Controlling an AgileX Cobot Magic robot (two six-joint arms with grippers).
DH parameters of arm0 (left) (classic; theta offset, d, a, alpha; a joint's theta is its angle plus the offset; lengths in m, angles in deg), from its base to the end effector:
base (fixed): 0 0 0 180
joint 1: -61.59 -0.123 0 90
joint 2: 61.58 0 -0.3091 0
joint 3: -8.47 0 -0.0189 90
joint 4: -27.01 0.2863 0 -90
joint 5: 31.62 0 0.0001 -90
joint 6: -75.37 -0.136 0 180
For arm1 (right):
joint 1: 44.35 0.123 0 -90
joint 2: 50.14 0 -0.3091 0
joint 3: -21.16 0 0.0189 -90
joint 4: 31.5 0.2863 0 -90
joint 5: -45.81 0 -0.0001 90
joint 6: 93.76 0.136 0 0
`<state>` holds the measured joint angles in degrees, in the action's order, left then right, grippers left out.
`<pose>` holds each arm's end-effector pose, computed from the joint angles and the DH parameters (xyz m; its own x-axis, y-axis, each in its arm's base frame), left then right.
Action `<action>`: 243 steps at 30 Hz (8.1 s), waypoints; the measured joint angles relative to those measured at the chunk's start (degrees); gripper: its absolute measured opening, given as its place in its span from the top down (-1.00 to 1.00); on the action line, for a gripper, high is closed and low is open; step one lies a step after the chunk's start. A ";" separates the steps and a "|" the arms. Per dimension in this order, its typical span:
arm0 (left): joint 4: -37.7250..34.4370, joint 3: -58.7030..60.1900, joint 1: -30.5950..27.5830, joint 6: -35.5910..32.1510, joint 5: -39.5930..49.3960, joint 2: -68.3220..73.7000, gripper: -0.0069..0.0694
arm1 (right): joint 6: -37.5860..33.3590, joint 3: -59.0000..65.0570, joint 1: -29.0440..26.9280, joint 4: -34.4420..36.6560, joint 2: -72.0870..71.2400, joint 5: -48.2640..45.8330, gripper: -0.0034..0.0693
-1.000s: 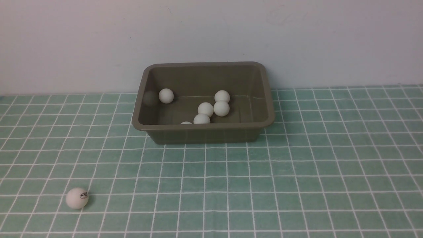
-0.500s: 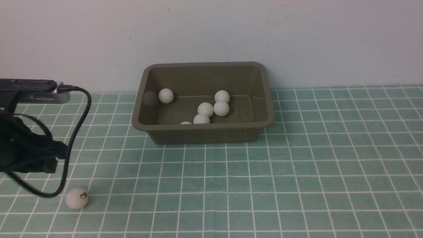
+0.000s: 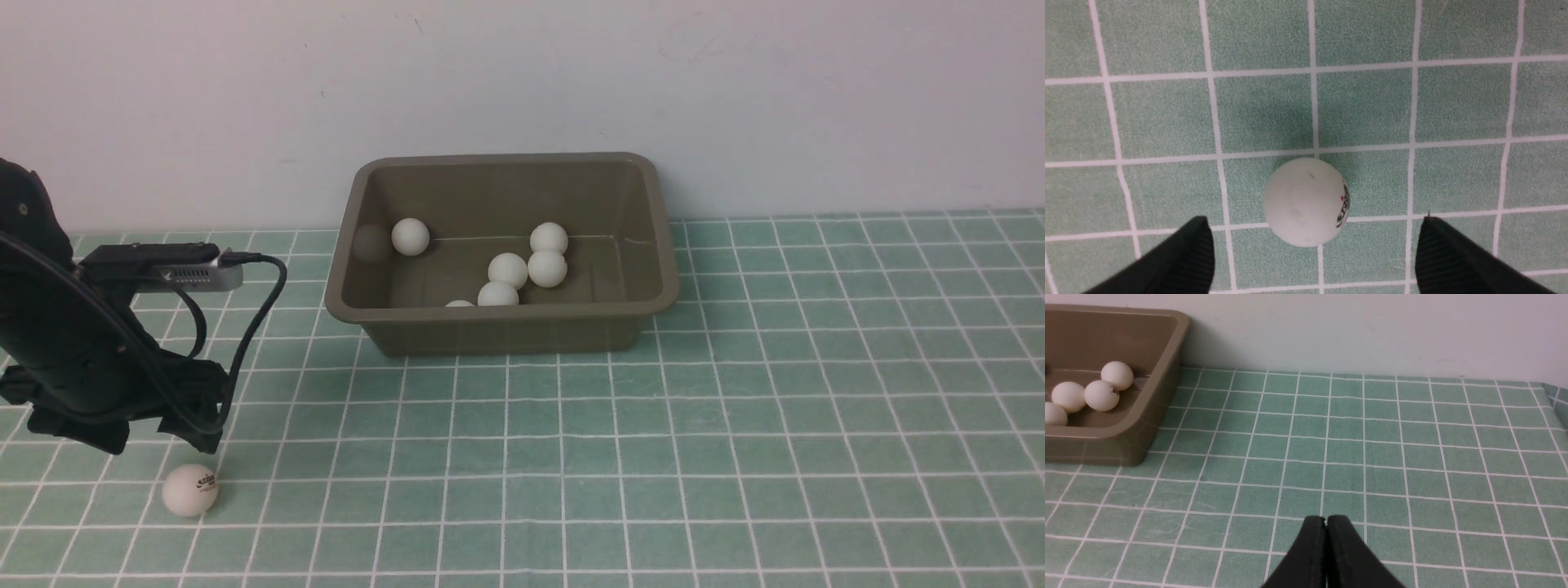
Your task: Put the table tennis balls in the box on the green coffee tablecloth.
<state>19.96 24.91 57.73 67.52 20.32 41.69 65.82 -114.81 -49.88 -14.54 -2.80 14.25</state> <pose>0.3491 0.0104 0.1645 -0.9880 -0.0059 -0.1544 0.0075 0.9962 -0.0863 0.1925 0.0022 0.2914 -0.5184 -0.0511 -0.8536 -0.0872 0.9962 -0.0066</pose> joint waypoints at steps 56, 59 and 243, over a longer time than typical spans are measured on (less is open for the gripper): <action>-10.53 -45.01 10.24 0.13 18.36 13.08 -0.11 | 0.00 0.00 0.00 0.00 0.00 0.00 0.94; -10.24 -46.93 13.96 0.13 15.48 16.69 -0.11 | 0.00 0.00 0.00 0.00 0.00 0.00 0.94; 19.86 62.99 -0.59 28.62 -29.69 -96.70 0.83 | -0.59 35.21 0.00 4.30 -40.84 8.98 0.94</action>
<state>39.82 87.89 57.14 96.14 -9.37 -55.01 65.23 -79.60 -49.88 -10.24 -43.64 23.23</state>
